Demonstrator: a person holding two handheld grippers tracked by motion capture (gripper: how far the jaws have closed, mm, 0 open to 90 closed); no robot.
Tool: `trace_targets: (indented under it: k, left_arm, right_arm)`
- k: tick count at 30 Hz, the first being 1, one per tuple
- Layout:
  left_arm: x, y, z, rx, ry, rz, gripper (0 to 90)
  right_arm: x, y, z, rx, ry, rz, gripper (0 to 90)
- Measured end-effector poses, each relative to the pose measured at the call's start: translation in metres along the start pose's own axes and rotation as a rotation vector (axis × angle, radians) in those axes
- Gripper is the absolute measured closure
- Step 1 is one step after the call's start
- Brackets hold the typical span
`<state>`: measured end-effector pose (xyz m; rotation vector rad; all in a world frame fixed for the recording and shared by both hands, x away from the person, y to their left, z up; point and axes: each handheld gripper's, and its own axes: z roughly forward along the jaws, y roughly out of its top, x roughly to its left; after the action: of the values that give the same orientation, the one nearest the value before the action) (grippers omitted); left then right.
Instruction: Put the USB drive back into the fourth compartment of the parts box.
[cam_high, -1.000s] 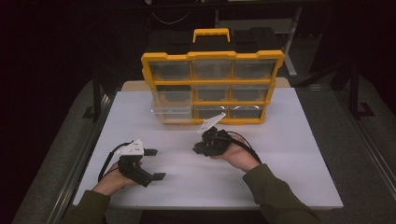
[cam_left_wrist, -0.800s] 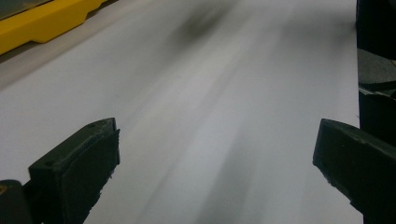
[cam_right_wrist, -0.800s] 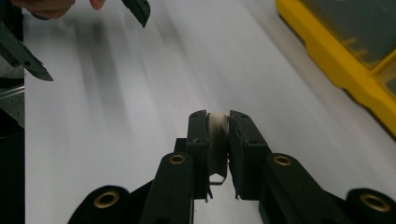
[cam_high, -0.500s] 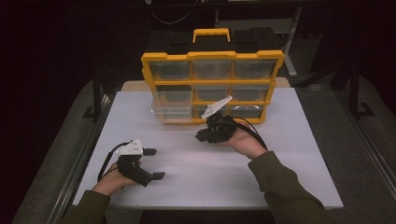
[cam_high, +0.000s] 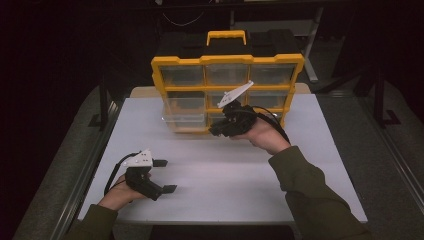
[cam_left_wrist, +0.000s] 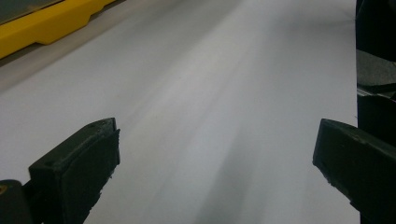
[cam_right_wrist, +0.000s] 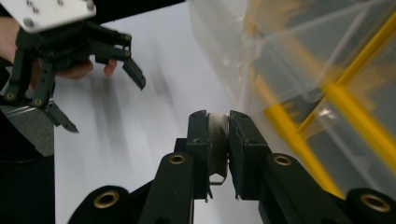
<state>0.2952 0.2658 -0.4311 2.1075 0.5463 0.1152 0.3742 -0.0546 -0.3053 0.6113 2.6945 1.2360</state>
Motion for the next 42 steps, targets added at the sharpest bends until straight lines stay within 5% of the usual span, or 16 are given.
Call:
trace_targets:
  k: [14,30,42]
  left_arm:
    - [0.000,0.000,-0.001,-0.004,0.000,0.001,0.0]
    - [0.000,0.000,-0.002,-0.003,-0.003,0.000,0.0]
    - [0.000,-0.001,-0.002,-0.003,-0.003,-0.002,0.0]
  right_arm:
    - [-0.010,0.041,-0.025,-0.059,-0.036,-0.007,78.0]
    - [-0.015,0.076,0.008,-0.043,-0.029,-0.018,77.2]
    - [-0.020,0.059,-0.003,-0.086,-0.049,0.043,47.3]
